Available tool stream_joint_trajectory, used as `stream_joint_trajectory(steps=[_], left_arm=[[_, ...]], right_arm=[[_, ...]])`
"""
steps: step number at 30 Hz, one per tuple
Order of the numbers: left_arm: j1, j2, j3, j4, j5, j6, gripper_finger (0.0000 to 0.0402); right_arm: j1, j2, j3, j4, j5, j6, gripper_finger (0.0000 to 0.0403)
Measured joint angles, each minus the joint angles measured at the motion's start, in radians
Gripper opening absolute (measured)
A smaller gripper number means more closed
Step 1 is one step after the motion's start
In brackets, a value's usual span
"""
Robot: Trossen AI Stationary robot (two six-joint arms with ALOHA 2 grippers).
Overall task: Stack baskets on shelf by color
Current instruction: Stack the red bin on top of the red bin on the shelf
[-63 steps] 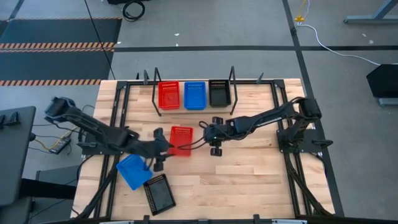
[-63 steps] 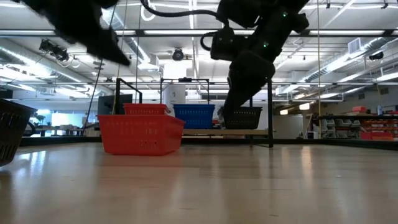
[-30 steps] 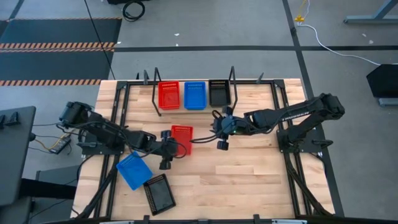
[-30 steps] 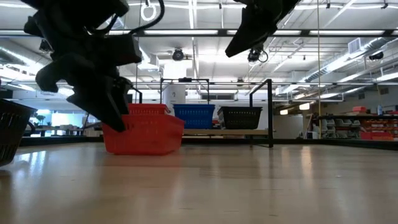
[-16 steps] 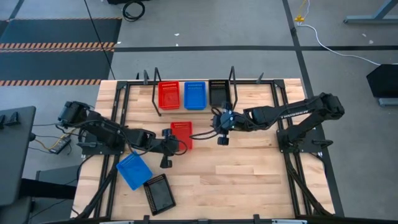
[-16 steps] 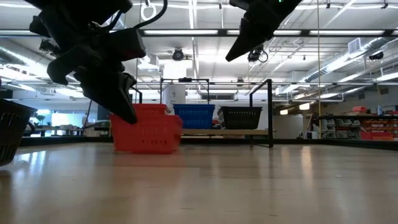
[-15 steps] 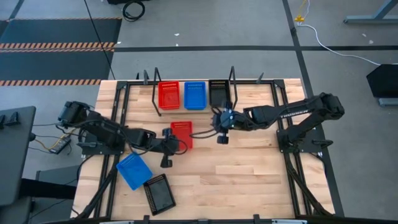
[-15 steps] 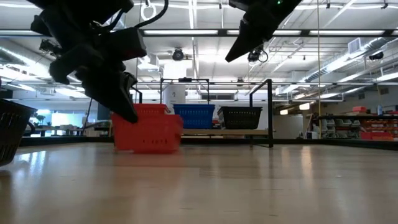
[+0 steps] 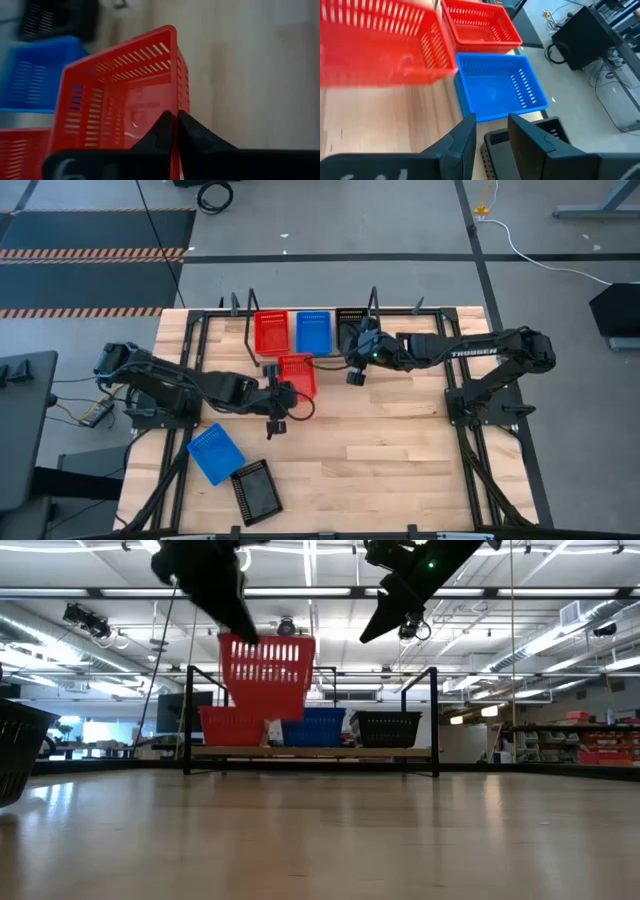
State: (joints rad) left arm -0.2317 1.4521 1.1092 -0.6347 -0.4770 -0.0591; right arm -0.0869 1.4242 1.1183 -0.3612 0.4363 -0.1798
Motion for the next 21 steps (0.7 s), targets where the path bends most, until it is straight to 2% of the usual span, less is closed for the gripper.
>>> stream_joint_trajectory(steps=[6, 10, 14, 21], left_arm=[[0.031, -0.001, 0.173, -0.216, -0.126, 0.045, 0.0014], [0.095, -0.001, 0.227, -0.362, -0.192, 0.057, 0.0014], [0.194, -0.012, 0.225, -0.409, -0.153, 0.130, 0.0014], [0.403, -0.073, 0.225, -0.388, 0.031, 0.281, 0.0014]], right_arm=[[-0.021, 0.000, 0.000, -0.017, -0.015, -0.007, 0.0119], [-0.022, 0.000, 0.000, -0.026, -0.017, -0.004, 0.0119], [-0.021, 0.000, 0.000, -0.029, -0.018, 0.011, 0.0119], [-0.019, 0.000, 0.000, -0.057, -0.024, 0.050, 0.0119]])
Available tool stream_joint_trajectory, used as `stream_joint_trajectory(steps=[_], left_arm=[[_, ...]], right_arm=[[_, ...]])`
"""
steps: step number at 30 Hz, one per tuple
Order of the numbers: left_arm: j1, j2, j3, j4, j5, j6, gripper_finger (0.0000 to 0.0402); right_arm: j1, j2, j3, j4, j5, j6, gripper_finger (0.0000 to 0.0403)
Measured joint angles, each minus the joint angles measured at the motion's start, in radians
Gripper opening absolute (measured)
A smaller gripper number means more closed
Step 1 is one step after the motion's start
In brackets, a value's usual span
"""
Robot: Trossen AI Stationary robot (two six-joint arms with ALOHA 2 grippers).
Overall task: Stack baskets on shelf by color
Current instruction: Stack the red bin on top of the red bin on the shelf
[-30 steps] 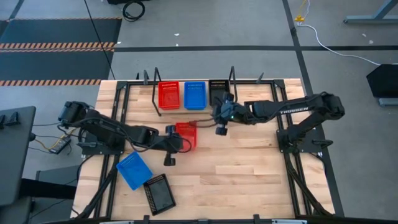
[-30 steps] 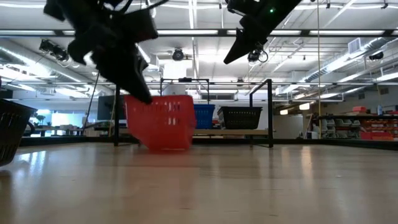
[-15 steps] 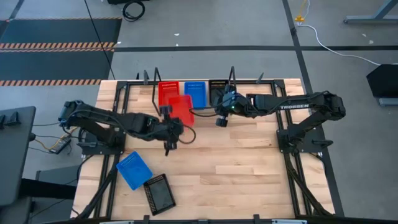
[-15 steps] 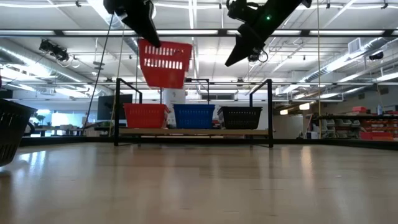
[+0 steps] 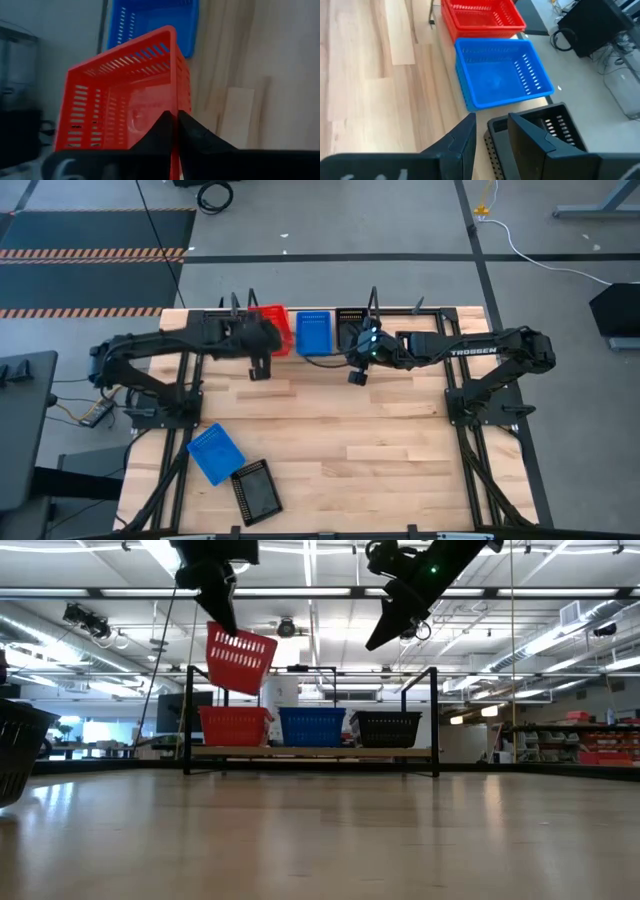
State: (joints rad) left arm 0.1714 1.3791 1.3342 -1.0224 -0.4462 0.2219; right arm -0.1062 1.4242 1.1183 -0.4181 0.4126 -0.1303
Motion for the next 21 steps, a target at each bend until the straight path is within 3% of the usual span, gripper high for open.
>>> stream_joint_trajectory(steps=[12, 21], left_arm=[[0.185, -0.037, 0.000, 0.082, 0.255, 0.210, 0.0014], [0.326, -0.037, 0.000, 0.059, 0.329, 0.252, 0.0014]], right_arm=[[0.000, 0.000, -0.051, 0.035, -0.021, -0.002, 0.0119], [-0.002, 0.000, -0.073, 0.053, -0.021, -0.004, 0.0119]])
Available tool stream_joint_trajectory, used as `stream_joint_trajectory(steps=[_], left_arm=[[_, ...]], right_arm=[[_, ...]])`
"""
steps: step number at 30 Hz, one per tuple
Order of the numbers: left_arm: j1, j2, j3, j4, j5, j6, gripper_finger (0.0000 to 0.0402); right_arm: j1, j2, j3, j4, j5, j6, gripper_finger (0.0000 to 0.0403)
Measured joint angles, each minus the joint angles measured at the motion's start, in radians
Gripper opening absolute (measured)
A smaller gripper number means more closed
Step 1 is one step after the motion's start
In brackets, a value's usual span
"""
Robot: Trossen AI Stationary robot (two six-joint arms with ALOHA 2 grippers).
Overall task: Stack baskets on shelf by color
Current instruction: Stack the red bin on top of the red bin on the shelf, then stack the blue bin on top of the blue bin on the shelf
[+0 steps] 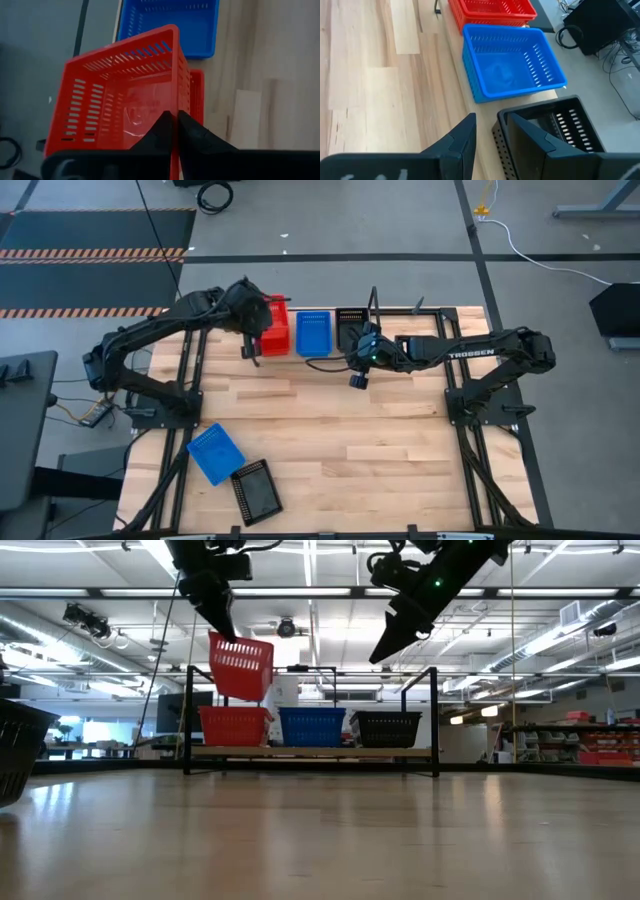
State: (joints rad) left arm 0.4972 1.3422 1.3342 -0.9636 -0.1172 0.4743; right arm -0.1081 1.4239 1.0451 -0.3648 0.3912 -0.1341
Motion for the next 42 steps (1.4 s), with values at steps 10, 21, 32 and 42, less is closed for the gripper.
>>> stream_joint_trajectory(steps=[10, 21, 32, 42], left_arm=[[0.023, 0.001, -0.072, 0.080, 0.063, 0.060, 0.0014], [0.051, -0.010, -0.328, 0.320, 0.021, 0.087, 0.0015], [0.048, -0.010, -0.327, 0.253, 0.058, -0.054, 0.0071], [-0.053, -0.014, -0.273, 0.189, 0.036, -0.157, 0.0125]], right_arm=[[0.000, 0.000, 0.000, 0.008, 0.000, 0.000, 0.0119], [0.000, 0.000, 0.000, 0.013, 0.000, -0.005, 0.0119], [0.000, 0.000, 0.000, 0.014, 0.000, -0.008, 0.0119], [0.000, 0.000, 0.000, 0.013, 0.000, -0.001, 0.0119]])
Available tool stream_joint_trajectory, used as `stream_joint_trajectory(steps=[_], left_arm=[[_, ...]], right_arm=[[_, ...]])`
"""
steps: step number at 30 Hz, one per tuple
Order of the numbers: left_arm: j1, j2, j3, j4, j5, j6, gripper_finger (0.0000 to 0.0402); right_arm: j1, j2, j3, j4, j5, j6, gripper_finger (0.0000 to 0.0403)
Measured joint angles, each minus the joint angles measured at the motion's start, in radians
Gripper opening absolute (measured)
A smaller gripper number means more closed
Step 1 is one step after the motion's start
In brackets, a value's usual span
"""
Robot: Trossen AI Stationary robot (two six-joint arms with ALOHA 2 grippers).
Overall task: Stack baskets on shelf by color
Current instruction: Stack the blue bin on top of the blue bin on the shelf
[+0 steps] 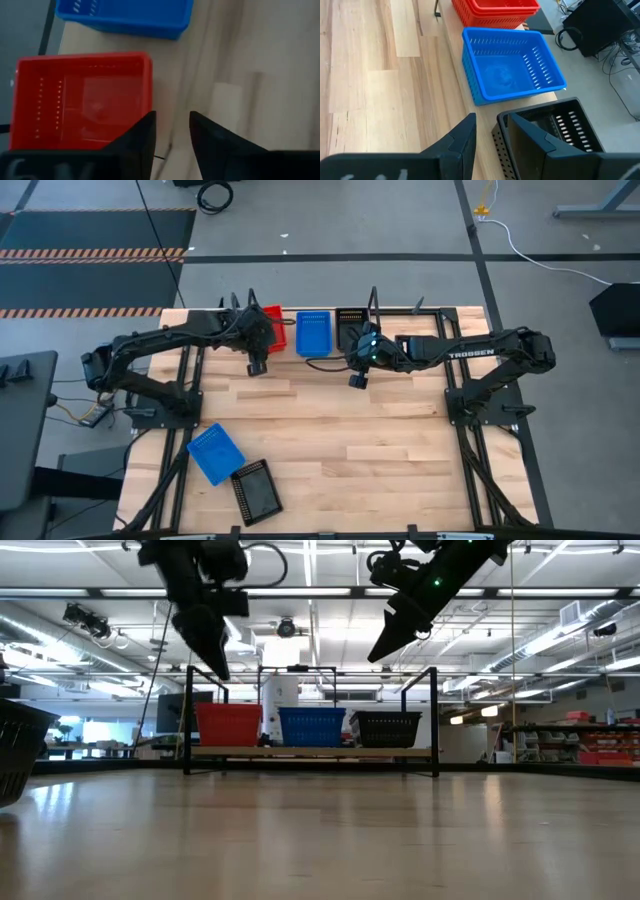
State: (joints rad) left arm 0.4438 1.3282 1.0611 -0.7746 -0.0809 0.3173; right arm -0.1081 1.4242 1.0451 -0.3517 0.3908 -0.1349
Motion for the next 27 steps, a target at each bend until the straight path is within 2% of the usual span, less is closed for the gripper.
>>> stream_joint_trajectory(steps=[3, 6, 15, 20, 27], left_arm=[[-0.063, -0.003, 0.073, -0.081, -0.007, -0.109, 0.0127], [-0.136, -0.003, 0.121, -0.159, -0.058, -0.329, 0.0124], [-0.397, -0.001, 0.124, -0.520, -0.073, -0.876, 0.0130], [-0.566, -0.001, 0.124, -0.586, -0.073, -1.134, 0.0130], [-0.788, -0.001, 0.124, -0.588, -0.073, -1.432, 0.0130]], right_arm=[[0.000, 0.000, 0.000, 0.000, 0.000, 0.000, 0.0119], [0.000, 0.000, 0.000, -0.002, 0.000, 0.003, 0.0119], [0.000, 0.000, 0.000, 0.002, -0.034, 0.005, 0.0119], [0.000, 0.000, 0.000, 0.016, -0.071, 0.005, 0.0119], [0.001, 0.000, 0.000, 0.015, -0.136, 0.003, 0.0119]])
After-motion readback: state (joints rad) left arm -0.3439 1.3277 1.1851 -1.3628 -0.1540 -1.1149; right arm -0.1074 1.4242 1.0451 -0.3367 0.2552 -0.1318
